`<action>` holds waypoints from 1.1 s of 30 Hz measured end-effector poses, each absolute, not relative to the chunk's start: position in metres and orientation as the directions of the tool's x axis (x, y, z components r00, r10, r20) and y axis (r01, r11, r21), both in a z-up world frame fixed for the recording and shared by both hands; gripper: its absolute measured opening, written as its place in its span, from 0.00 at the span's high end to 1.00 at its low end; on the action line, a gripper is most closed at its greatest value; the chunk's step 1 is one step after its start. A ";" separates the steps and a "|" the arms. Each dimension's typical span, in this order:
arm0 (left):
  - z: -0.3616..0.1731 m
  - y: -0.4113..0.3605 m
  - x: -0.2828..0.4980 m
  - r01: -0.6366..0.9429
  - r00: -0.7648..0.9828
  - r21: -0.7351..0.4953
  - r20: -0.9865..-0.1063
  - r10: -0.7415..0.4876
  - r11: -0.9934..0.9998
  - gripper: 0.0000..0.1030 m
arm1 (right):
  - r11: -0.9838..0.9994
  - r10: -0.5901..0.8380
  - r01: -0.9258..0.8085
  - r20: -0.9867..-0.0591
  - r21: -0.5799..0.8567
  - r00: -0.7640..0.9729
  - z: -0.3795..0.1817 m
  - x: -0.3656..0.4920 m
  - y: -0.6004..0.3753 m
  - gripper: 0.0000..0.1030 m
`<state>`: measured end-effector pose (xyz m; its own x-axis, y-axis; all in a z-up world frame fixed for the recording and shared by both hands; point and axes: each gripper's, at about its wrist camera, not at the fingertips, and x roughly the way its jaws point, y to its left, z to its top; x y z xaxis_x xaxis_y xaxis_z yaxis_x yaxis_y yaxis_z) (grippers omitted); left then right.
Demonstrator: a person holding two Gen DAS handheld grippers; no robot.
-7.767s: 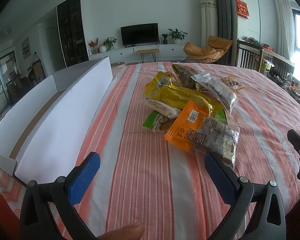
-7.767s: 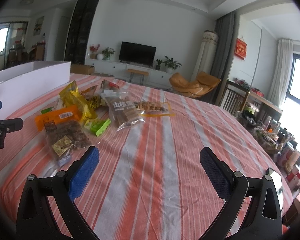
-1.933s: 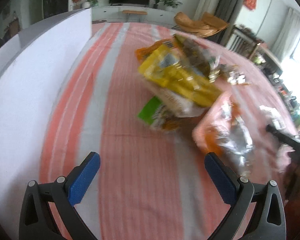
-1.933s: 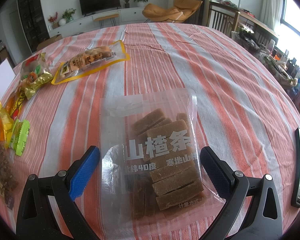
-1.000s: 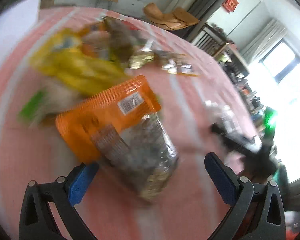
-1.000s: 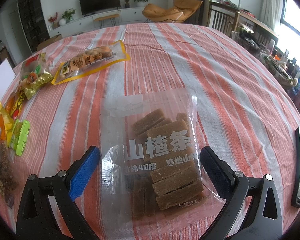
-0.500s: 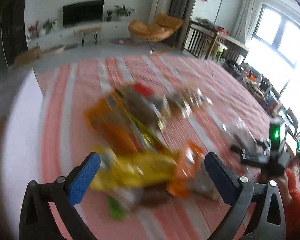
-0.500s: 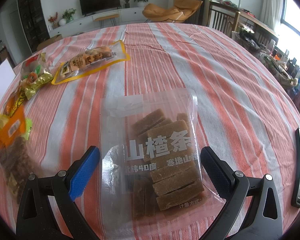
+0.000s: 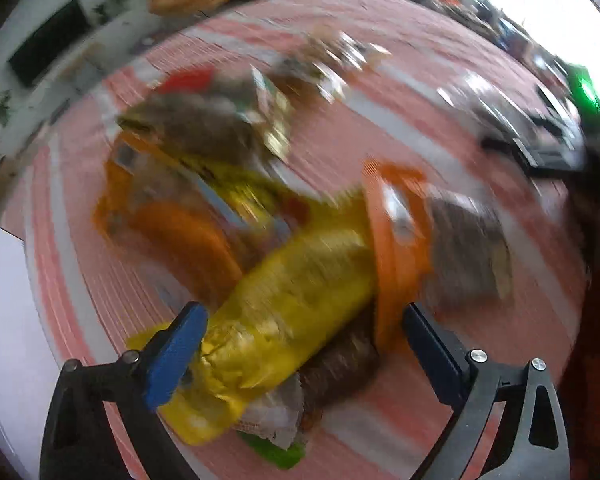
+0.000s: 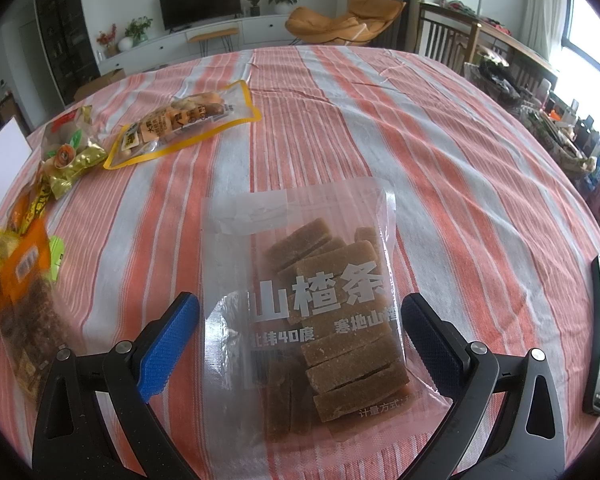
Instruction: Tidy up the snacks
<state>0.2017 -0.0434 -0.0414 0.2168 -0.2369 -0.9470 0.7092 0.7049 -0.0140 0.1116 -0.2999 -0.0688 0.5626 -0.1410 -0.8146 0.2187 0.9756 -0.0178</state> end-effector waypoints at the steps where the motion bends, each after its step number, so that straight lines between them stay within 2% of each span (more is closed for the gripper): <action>1: -0.042 -0.041 0.193 0.729 0.166 -0.050 -0.955 -0.247 0.682 0.06 | 0.976 -0.141 0.219 -0.815 -0.018 0.563 -0.069 0.112 -0.300 0.01; 4: -0.040 -0.042 0.164 0.791 0.089 -0.072 -0.969 -0.231 0.608 0.06 | 0.976 -0.141 0.219 -0.815 -0.018 0.563 -0.069 0.112 -0.300 0.01; 7: -0.033 -0.045 0.147 0.810 0.128 -0.019 -0.969 -0.209 0.586 0.06 | 0.976 -0.141 0.218 -0.815 -0.018 0.563 -0.069 0.111 -0.300 0.01; 11: -0.019 -0.042 0.149 0.766 0.189 -0.027 -0.945 -0.266 0.643 0.06 | 0.976 -0.141 0.218 -0.814 -0.018 0.563 -0.069 0.112 -0.300 0.01; 14: -0.022 -0.038 0.160 0.733 0.195 -0.030 -0.948 -0.253 0.679 0.14 | 0.976 -0.141 0.218 -0.814 -0.018 0.563 -0.069 0.112 -0.300 0.01; 16: -0.026 -0.033 0.166 0.710 0.172 -0.064 -0.950 -0.261 0.702 0.23 | 0.976 -0.141 0.218 -0.814 -0.018 0.563 -0.069 0.112 -0.300 0.01; 26: -0.035 0.001 0.186 0.583 0.182 -0.186 -0.919 -0.350 0.791 0.27 | 0.976 -0.143 0.218 -0.814 -0.020 0.563 -0.069 0.111 -0.300 0.01; 29: -0.038 0.008 0.197 0.547 0.172 -0.236 -0.907 -0.384 0.803 0.33 | 0.976 -0.144 0.218 -0.813 -0.021 0.564 -0.069 0.112 -0.300 0.01; 33: -0.042 -0.001 0.192 0.594 0.176 -0.181 -0.921 -0.347 0.784 0.34 | 0.976 -0.145 0.218 -0.813 -0.023 0.564 -0.069 0.111 -0.300 0.01</action>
